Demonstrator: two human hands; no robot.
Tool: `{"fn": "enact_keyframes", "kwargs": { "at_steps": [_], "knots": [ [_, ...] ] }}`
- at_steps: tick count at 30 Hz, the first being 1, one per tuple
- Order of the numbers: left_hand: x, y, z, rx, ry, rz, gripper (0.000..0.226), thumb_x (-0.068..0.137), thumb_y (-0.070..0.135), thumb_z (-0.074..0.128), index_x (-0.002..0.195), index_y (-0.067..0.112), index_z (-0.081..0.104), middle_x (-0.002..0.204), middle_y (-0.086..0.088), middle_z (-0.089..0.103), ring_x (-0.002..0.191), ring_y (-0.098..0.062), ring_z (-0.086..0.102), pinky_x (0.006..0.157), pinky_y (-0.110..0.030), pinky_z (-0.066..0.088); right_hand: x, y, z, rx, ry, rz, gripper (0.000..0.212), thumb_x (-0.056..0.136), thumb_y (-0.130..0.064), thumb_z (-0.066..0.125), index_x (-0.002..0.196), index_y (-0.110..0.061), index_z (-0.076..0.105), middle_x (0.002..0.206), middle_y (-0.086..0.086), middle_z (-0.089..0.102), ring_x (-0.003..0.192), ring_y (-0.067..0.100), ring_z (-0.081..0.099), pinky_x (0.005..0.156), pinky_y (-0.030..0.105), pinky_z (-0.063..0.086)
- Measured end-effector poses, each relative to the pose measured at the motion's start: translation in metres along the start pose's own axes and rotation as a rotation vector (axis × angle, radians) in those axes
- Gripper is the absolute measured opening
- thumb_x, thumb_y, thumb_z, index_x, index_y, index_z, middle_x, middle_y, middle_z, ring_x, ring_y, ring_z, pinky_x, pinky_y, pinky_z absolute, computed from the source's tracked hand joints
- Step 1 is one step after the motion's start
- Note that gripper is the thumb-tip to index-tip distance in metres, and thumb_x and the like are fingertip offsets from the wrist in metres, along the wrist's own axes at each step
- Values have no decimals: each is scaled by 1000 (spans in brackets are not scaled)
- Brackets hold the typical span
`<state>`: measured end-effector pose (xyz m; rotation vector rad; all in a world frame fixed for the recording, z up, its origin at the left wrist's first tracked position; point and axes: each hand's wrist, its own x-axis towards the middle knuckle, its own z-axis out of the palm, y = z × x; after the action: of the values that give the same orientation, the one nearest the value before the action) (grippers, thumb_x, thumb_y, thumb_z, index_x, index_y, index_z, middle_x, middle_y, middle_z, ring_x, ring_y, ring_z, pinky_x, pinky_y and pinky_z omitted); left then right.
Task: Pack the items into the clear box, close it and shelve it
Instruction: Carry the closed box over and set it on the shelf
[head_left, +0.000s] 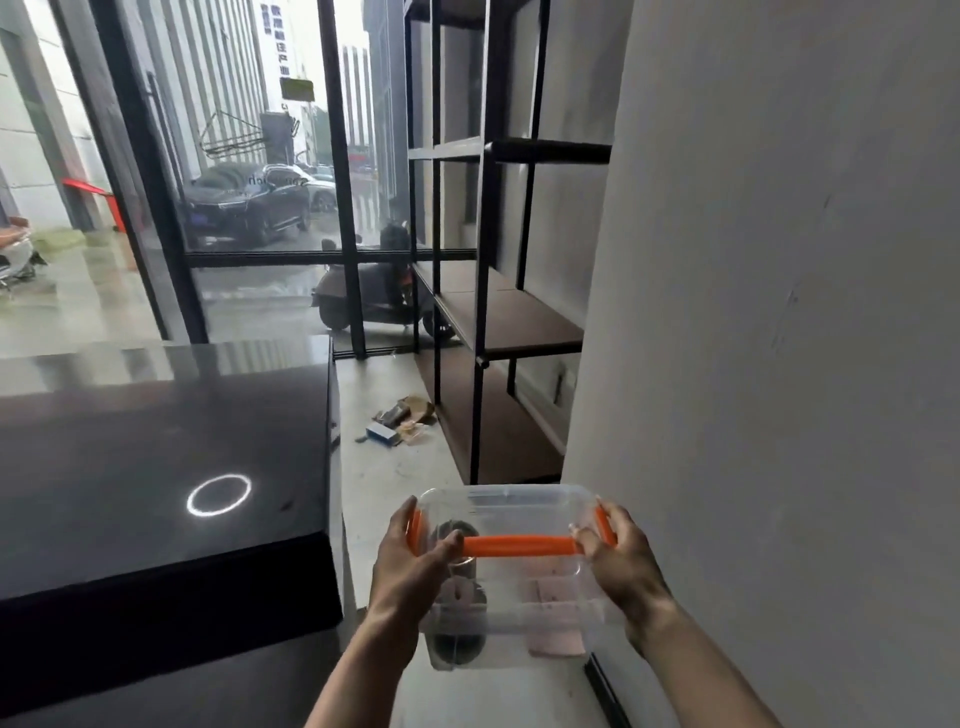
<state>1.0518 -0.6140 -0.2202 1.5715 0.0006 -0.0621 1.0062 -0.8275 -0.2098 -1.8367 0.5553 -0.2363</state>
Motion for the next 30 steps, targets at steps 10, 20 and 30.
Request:
{"fn": "enact_keyframes", "kwargs": {
  "at_steps": [10, 20, 30],
  "knots": [
    [221, 5, 58, 43, 74, 9, 85, 83, 20, 79, 154, 22, 32, 156, -11, 38, 137, -32, 44, 104, -43, 42, 233, -38, 43, 52, -54, -61, 58, 102, -25, 57, 155, -25, 34, 147, 10, 50, 113, 21, 49, 89, 35, 48],
    [452, 57, 83, 55, 257, 38, 87, 82, 22, 80, 154, 21, 31, 156, -10, 39, 138, -28, 43, 108, -45, 39, 486, -137, 111, 68, -249, -130, 57, 100, -26, 59, 153, -26, 37, 136, 9, 58, 106, 23, 63, 84, 43, 60],
    [685, 32, 23, 47, 397, 14, 84, 84, 21, 78, 154, 19, 32, 157, -10, 37, 138, -32, 43, 106, -46, 41, 684, -189, 277, -13, -388, -178, 66, 100, -29, 59, 158, -22, 29, 153, 13, 46, 131, 30, 51, 109, 46, 44]
  ]
}}
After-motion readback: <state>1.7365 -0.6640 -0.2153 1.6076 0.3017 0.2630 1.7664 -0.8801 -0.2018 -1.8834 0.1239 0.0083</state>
